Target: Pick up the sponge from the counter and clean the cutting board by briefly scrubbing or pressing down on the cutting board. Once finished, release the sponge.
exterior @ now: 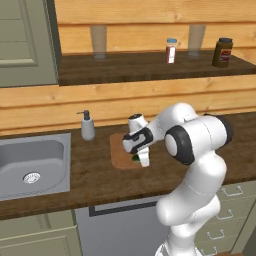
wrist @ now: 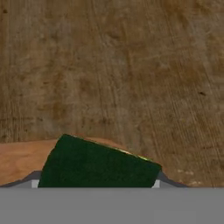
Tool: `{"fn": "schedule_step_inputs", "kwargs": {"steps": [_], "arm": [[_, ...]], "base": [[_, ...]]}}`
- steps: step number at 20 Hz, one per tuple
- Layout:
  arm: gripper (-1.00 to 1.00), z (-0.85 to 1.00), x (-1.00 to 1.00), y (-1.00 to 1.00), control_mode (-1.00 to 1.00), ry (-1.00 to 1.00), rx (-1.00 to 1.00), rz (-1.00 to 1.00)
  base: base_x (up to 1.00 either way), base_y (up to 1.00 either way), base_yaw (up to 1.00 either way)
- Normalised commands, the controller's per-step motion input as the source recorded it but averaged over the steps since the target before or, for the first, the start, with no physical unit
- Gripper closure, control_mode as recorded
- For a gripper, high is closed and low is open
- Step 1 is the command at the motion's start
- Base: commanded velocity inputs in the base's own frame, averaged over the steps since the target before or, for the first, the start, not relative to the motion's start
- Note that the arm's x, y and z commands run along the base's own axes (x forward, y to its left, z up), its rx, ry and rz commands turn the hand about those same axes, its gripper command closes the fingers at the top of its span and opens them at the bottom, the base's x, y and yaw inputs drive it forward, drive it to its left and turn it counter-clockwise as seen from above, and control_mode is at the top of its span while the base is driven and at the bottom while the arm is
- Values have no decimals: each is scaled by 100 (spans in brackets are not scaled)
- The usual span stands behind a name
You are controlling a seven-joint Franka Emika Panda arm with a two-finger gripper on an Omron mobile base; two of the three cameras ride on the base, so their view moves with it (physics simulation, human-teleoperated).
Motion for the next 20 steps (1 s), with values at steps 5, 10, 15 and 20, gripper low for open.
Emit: {"fn": "schedule_step_inputs", "kwargs": {"steps": [5,10,15,20], "arm": [[100,-55,-77,-96,-100,9,-4,0],[100,-70,-84,-99,-100,5,-4,0],[100,-41,-57,-95,-100,4,-2,0],[100,7,0,-85,-100,0,4,0]], "base": [[0,0,0],[0,0,0],[0,0,0],[0,0,0]]}}
